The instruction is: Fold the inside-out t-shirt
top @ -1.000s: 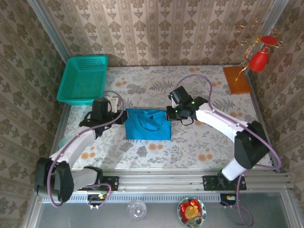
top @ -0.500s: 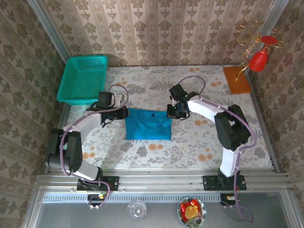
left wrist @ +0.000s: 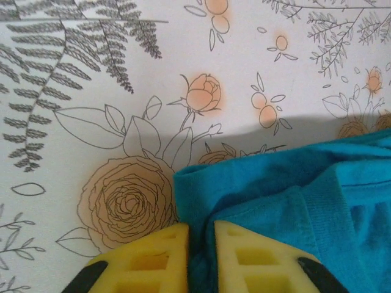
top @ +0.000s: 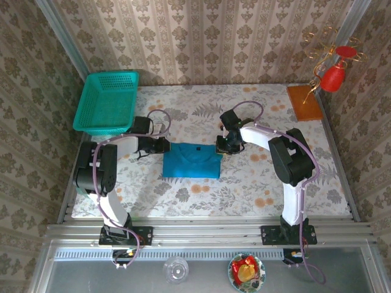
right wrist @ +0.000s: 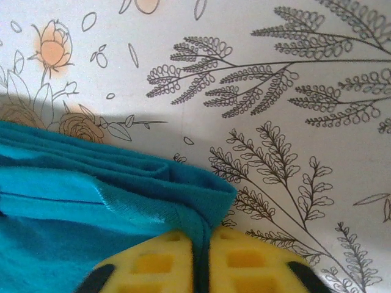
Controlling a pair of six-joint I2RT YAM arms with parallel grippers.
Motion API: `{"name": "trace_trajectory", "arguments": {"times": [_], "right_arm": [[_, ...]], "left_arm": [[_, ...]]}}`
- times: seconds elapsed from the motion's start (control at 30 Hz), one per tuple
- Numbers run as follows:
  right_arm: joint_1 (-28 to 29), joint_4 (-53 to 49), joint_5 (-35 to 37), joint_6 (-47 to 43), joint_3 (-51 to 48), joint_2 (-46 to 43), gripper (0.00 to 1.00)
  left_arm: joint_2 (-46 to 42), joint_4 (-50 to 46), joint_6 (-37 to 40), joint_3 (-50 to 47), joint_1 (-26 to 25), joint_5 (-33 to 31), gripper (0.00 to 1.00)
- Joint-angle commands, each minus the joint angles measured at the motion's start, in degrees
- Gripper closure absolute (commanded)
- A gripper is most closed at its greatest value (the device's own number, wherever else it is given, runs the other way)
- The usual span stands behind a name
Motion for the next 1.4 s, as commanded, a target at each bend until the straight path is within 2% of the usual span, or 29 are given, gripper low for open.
{"name": "trace_trajectory", "arguments": {"times": [0.0,0.1,0.2,0.4,0.47,0.57,0.63,0.73,0.8,0.87,1.2,1.37], "right_arm": [[-0.3,-4.1,1.0,0.2,1.0,-4.8,0.77],[-0.1,-6.7,1.8,0.6,0.5,-9.3,0.73],[0.9,-8.1,-0.2,1.7,-0.6,-12.5,0.71],[5.9,-3.9,-11.2,6.3,-4.3,-13.8,0.69],[7.6,0.8,-16.5,8.3,-5.8,-12.2,0.70],[8.8,4.7,-18.6,9.8,-7.8,-9.5,0.70],[8.5,5.0,-16.4,9.9,-9.1,-6.8,0.70],[7.1,2.7,-11.0,10.0,-10.2,-2.2,0.71],[6.6,0.7,-7.4,9.9,-10.6,-1.0,0.71],[6.4,-0.3,-6.8,9.4,-10.5,-1.6,0.71],[5.4,-1.5,-11.7,8.2,-6.2,-10.1,0.70],[4.0,-10.4,-1.2,6.5,-4.3,-11.1,0.70]], "left_arm": [[-5.7,-1.2,0.0,1.3,0.6,-1.4,0.72],[-12.3,-3.9,-0.4,0.5,0.5,-3.2,0.66],[-16.9,-6.6,-1.5,-0.8,-0.4,-2.7,0.67],[-18.5,-10.9,-4.2,-4.0,-5.6,-1.5,0.80],[-17.4,-9.1,-5.5,-6.1,-7.2,-0.6,0.85],[-14.0,-6.0,-6.9,-8.1,-8.0,0.5,0.89],[-10.8,-5.5,-7.1,-8.4,-8.1,0.1,0.90],[-5.0,-8.7,-6.7,-7.7,-7.8,-4.4,0.92],[-1.9,-10.3,-5.8,-7.0,-7.7,-6.6,0.93],[-0.7,-11.0,-5.1,-6.6,-7.6,-7.3,0.94],[-11.8,-13.9,-5.0,-2.3,-8.0,-2.8,0.88],[-13.2,-18.4,-4.6,-1.9,-8.6,-3.1,0.89]]}}
